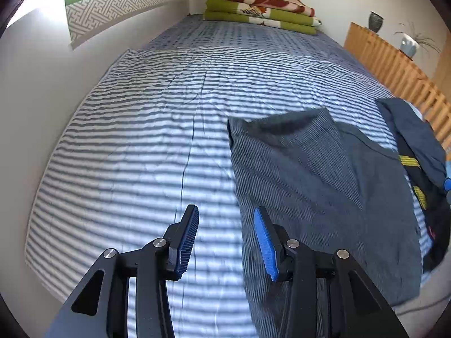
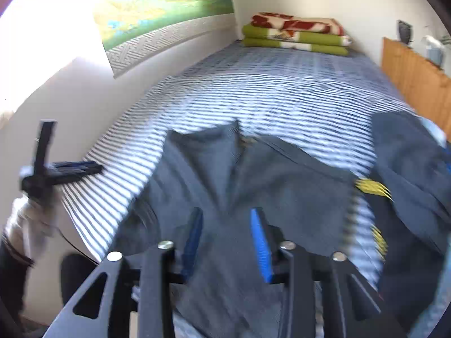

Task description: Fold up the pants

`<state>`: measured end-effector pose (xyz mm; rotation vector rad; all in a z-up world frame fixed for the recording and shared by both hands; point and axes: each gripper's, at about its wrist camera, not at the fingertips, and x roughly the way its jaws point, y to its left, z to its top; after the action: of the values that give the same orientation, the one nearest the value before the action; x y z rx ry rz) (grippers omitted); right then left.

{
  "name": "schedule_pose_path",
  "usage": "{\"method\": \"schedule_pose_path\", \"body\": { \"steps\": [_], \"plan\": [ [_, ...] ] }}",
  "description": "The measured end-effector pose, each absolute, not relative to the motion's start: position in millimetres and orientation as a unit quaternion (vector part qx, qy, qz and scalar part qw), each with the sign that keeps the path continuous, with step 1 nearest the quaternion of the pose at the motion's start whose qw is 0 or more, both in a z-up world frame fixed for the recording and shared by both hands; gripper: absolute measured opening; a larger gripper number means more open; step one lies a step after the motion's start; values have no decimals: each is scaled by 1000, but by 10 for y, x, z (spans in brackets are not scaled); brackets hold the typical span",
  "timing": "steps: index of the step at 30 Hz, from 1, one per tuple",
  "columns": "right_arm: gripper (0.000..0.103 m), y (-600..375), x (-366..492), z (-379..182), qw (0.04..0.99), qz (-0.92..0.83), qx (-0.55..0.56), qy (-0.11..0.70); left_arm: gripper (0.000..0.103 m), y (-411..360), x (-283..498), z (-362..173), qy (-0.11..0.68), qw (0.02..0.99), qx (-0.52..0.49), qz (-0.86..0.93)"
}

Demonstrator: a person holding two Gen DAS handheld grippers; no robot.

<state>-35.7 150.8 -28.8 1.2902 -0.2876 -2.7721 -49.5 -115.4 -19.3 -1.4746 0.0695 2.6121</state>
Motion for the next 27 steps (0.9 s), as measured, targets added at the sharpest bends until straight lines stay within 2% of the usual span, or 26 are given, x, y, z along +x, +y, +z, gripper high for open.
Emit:
{"method": "schedule_pose_path", "body": {
  "steps": [4,9,14,17,18,19,20,23,27],
  "plan": [
    [40,1295,-1230,-505,26,-895,444,-45,45,-1159,-1107,-557,-1,85,-517,852],
    [40,1227,-2133,-1023,-15,-864,503,-16,45,-1171,-1483,-952,-12,97,-534,840],
    [40,1221,-2546,-1414,-44,-844,534,19,50,-1239,-1814,-1297,-41,121,-538,833],
    [40,1159,-2652,-1606,-45,-832,551,47,50,-1188,-2044,-1489,-38,130,-542,829],
    [32,1133,-2665,-1655,-47,-827,556,64,46,-1157,-2070,-1515,-33,132,-542,829],
    [22,1110,-2677,-1689,-49,-822,561,80,38,-1129,-2087,-1534,-29,136,-543,829],
    [8,1106,-2685,-1704,-44,-818,567,88,16,-1110,-2094,-1539,-30,144,-544,826],
    [7,1172,-2623,-1475,-6,-831,552,66,10,-1139,-2071,-1412,-45,150,-531,833],
    [5,1543,-2606,-1041,34,-867,495,-36,10,-1186,-2079,-1195,-38,140,-501,853]
  ]
}}
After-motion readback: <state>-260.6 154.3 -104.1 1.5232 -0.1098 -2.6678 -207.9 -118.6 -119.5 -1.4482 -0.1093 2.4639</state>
